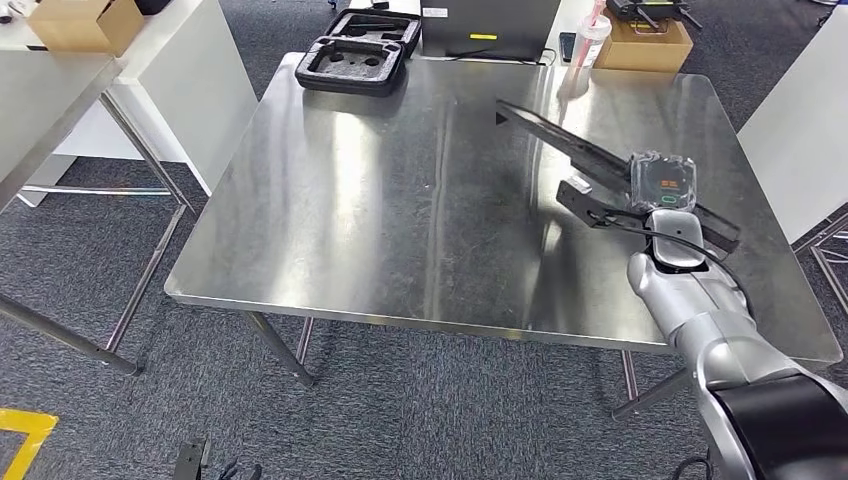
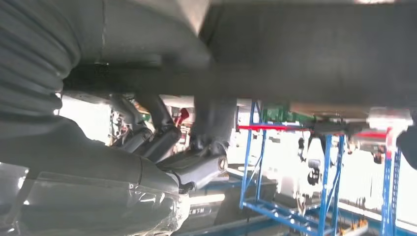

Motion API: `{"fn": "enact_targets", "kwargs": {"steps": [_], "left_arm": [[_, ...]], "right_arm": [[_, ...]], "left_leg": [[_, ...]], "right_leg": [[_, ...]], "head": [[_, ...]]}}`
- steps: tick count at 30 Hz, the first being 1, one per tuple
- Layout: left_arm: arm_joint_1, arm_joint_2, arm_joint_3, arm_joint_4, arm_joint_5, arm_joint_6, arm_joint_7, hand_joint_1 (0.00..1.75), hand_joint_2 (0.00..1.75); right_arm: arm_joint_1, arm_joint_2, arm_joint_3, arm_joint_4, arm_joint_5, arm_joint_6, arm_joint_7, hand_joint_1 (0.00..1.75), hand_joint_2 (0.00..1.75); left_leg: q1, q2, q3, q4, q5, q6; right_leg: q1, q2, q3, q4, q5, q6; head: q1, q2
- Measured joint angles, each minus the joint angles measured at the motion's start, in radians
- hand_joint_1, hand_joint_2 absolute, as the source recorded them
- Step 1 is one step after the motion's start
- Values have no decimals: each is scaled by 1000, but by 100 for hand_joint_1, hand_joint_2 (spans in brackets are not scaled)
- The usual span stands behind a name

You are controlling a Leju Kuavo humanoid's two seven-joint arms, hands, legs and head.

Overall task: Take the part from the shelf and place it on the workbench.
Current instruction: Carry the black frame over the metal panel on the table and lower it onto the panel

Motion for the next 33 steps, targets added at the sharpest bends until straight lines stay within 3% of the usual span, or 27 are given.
{"fn": "enact_targets", "kwargs": {"steps": [3, 18, 23, 27, 31, 33], "left_arm": [[0, 2, 3, 0, -2, 0, 15, 0, 0], [16, 9, 27, 0, 9, -12, 41, 0, 0], [22, 14, 29, 0, 9, -18, 41, 0, 0], [28, 16, 33, 0, 8, -22, 41, 0, 0], [34, 18, 36, 0, 7, -24, 37, 0, 0], [36, 18, 39, 0, 8, -25, 30, 0, 0]], "right_arm": [[13, 17, 5, 11, 11, 8, 14, 0, 0], [28, 63, 3, 30, 26, 38, 17, 0, 0], [29, 70, -36, 34, -43, 185, -64, 0, 0], [28, 77, -54, 35, -41, 226, -69, 0, 0], [28, 88, -79, 27, -67, 202, -107, 0, 0], [37, 94, -101, 1, -106, 124, -157, 0, 0]], "left_leg": [[-1, 1, 0, 0, -1, -1], [-2, 1, 1, 0, -1, 0], [-2, 1, 1, 0, -1, 0], [-2, 1, 1, 0, -1, -1], [-2, 1, 1, 0, -1, -1], [-2, 1, 1, 0, -1, -1]], "right_leg": [[-1, 0, 0, 0, 0, 0], [-2, 0, 0, 0, 0, 0], [-2, 0, 1, 0, 0, 0], [-2, 0, 1, 0, 0, 0], [-2, 0, 1, 0, 0, 0], [-2, 0, 1, 0, 0, 0]], "head": [[0, 0], [0, 0], [0, 0], [0, 0], [0, 0], [0, 0]]}}
